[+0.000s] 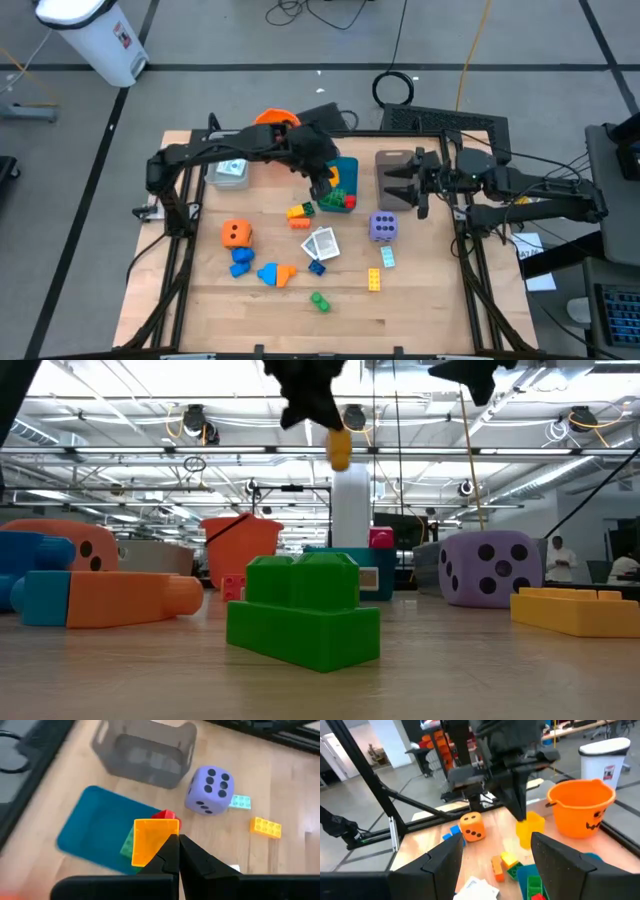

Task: Pick & Place Toys
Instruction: Put the yellow game piece into the blue bin

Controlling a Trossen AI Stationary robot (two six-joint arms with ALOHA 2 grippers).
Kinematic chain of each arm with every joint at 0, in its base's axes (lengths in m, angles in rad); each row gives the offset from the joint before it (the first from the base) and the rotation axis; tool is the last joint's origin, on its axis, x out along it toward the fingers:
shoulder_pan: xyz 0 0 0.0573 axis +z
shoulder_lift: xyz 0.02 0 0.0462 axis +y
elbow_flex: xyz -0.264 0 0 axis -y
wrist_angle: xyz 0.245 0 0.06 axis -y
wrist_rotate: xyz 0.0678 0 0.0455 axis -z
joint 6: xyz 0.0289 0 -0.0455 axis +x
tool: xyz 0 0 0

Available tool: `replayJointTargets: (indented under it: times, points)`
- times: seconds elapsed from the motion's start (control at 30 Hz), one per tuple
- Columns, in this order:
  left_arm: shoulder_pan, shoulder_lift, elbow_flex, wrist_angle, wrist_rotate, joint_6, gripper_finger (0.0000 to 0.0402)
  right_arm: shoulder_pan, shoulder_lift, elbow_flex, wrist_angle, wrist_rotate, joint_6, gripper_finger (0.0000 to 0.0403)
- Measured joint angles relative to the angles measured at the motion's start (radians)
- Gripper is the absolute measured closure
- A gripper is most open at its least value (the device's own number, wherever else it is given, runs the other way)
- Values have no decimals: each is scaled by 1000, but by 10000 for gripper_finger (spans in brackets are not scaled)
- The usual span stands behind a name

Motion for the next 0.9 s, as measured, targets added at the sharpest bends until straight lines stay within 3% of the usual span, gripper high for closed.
replayJointTargets:
  times: [0.4, 0.57, 0.9]
  points:
    - [51, 189, -1, -25, 134, 123, 399, -1, 10, -41, -13, 10, 90, 177]
    - [51, 225, -1, -35, 137, 149, 397, -1, 10, -43, -14, 35, 126, 177]
    - [52, 212, 0, -47, 146, 163, 301, -1, 10, -43, -13, 86, 132, 177]
